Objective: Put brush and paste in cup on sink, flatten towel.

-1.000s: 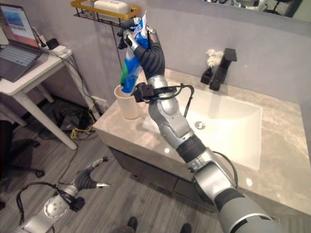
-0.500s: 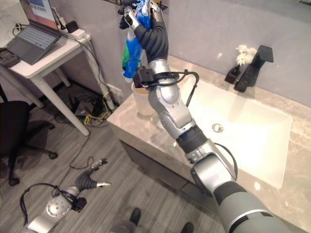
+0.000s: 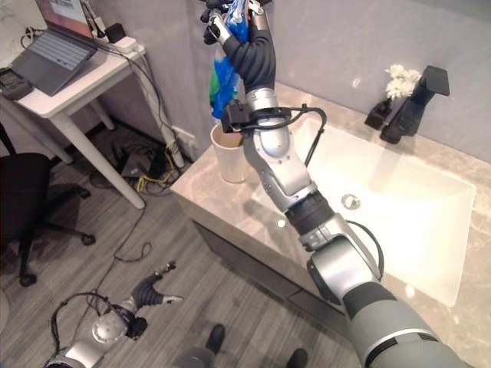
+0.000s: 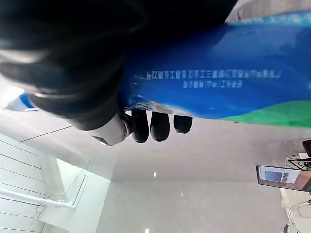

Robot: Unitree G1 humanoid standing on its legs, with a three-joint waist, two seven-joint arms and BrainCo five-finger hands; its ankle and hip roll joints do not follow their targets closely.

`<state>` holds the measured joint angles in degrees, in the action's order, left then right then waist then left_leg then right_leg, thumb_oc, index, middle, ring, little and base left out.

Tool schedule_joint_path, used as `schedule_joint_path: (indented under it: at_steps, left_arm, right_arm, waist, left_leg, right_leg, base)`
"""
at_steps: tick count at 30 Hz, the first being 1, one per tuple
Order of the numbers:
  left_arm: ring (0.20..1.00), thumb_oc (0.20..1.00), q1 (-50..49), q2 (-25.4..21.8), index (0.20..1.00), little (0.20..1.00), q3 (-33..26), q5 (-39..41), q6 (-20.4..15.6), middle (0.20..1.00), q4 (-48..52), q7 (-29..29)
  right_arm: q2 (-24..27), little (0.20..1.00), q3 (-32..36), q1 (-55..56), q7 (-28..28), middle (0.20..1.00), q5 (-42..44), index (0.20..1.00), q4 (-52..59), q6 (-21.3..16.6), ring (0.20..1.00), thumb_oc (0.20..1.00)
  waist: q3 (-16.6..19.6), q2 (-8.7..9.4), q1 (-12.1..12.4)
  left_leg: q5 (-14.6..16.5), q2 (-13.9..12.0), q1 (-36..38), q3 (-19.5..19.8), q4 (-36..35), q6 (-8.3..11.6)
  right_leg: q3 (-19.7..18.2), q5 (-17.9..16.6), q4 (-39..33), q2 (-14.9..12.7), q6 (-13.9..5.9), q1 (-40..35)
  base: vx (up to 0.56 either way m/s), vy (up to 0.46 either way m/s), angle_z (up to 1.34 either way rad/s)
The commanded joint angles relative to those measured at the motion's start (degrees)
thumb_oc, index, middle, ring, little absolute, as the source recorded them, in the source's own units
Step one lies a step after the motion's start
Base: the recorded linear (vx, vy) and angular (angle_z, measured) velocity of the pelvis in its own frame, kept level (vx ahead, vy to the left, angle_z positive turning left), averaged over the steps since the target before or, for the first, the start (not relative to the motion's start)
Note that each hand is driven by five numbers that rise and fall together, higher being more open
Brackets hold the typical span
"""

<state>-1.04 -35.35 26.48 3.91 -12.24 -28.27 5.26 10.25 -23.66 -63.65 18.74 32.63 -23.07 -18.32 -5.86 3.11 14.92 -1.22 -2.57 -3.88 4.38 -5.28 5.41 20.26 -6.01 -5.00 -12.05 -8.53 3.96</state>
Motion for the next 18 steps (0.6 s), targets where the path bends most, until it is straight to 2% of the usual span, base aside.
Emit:
schedule_joint_path:
  at_steps: [1,9,18]
  left_arm:
    - [1.000,1.000,2.3,-2.8,1.000,1.000,1.5,-1.8,-2.2,1.000,-0.6,2.3]
    - [1.000,1.000,2.1,-1.7,1.000,1.000,1.2,-2.9,-2.0,1.000,-1.6,3.5]
    - [1.000,1.000,1.8,-2.2,1.000,1.000,1.7,-6.3,-2.0,1.000,-0.1,4.7]
  right_arm:
    - [1.3,0.200,2.2,-4.1,-0.5,0.200,0.7,0.200,2.4,-3.4,0.200,0.200]
    - [0.7,0.200,2.3,-2.5,-1.6,0.200,3.7,0.200,3.2,-4.5,0.200,0.200]
    - [0.1,0.200,1.7,-0.9,-0.1,0.200,-0.1,0.200,3.8,-4.3,0.200,0.200]
  waist:
    - [0.1,4.14,0.7]
    - [0.1,4.25,0.1]
    - [-0.3,4.19,-0.1]
  left_leg:
    - [-1.5,3.3,-1.8,0.8,0.3,-3.15]
    - [-1.3,3.3,-1.4,0.3,0.3,-3.23]
    - [-1.2,3.1,-1.5,0.1,0.3,-3.33]
  right_leg:
    - [-3.3,-6.1,0.0,-6.7,-5.22,-5.6]
    - [-3.8,-6.1,0.0,-6.7,-5.19,-5.6]
    - [-3.9,-6.1,0.0,-6.6,-5.23,-5.4]
  base:
    - [0.00,0.000,0.00]
    - [0.00,0.000,0.00]
    - [0.00,0.000,0.00]
